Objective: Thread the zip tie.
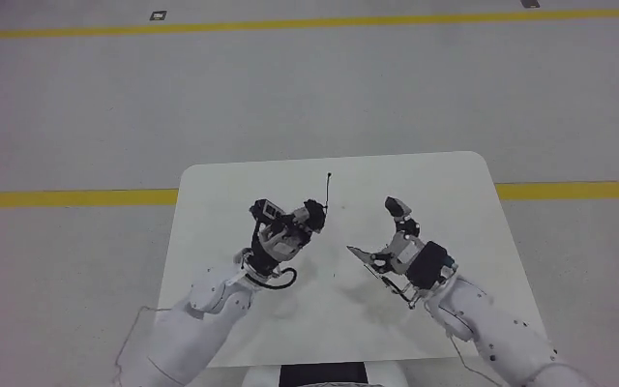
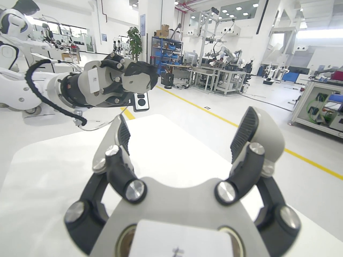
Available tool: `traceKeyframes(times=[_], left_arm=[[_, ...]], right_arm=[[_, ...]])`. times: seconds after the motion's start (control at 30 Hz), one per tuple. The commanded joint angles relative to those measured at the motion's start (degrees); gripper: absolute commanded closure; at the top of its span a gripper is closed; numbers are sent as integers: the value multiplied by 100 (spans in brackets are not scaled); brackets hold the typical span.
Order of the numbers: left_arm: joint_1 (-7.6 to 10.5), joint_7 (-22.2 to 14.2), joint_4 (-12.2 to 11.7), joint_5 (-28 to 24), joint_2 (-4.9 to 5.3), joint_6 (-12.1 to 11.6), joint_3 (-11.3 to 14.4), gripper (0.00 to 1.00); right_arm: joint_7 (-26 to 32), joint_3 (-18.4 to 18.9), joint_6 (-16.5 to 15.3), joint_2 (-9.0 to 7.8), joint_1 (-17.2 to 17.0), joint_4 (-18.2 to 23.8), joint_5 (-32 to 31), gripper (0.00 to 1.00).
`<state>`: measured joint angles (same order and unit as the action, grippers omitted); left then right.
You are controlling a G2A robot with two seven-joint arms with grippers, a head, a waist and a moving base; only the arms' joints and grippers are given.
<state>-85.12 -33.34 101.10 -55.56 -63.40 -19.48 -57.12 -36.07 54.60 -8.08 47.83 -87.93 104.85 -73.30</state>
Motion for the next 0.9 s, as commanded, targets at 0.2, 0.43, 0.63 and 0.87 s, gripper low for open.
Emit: traceKeyframes(times=[0.2,0.43,0.63,0.87], left_arm=[[43,-198,-9,-229,-56,0,-13,100],[43,-198,-9,-229,-56,0,-13,100],[43,-198,-9,-229,-56,0,-13,100],[43,-198,-9,-229,-56,0,-13,100]], right_arm=[[-42,-156,404,125,219,-27,-554,0],[-98,-156,390,155,213,-8,-424,0],[-587,-292,483,330,465,-384,-271,0],[-948,-655,442,595,872,-826,-221,0]])
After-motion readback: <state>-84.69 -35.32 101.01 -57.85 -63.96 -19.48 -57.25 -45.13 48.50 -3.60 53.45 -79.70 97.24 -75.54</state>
